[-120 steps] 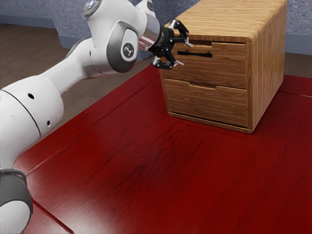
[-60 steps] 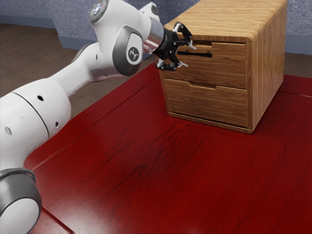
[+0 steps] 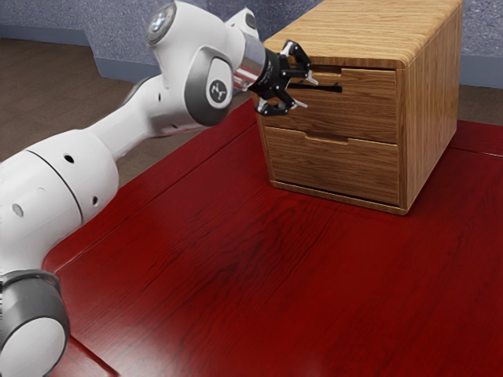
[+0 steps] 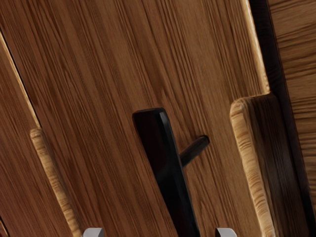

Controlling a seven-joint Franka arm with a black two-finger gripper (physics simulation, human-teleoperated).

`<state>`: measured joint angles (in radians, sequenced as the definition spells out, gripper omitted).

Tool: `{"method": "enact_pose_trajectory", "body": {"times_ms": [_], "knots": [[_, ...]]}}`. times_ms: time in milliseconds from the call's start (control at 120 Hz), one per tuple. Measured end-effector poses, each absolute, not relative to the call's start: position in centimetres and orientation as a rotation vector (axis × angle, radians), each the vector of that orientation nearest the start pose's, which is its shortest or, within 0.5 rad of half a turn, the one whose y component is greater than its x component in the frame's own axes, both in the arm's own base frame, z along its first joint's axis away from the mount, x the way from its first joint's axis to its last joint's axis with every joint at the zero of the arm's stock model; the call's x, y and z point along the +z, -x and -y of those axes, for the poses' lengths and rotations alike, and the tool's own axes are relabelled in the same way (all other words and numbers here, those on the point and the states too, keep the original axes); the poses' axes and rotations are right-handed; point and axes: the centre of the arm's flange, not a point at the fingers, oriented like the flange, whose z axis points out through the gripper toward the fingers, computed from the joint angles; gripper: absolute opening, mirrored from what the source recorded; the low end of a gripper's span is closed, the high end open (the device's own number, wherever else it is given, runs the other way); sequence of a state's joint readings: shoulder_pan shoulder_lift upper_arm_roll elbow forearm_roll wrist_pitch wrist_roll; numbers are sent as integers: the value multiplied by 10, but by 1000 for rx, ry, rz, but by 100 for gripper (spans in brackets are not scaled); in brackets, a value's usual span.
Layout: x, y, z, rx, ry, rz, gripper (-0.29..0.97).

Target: Pull the drawer handle with one arm to open the drawer

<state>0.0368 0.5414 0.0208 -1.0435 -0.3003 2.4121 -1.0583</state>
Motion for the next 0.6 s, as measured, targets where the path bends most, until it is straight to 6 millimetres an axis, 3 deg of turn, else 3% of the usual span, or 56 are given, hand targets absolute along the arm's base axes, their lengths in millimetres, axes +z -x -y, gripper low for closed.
{"method": "enact_pose_trajectory", "body": {"times_ms": [600], "knots": [[633, -755, -36, 733, -1935, -1386, 11]]}}
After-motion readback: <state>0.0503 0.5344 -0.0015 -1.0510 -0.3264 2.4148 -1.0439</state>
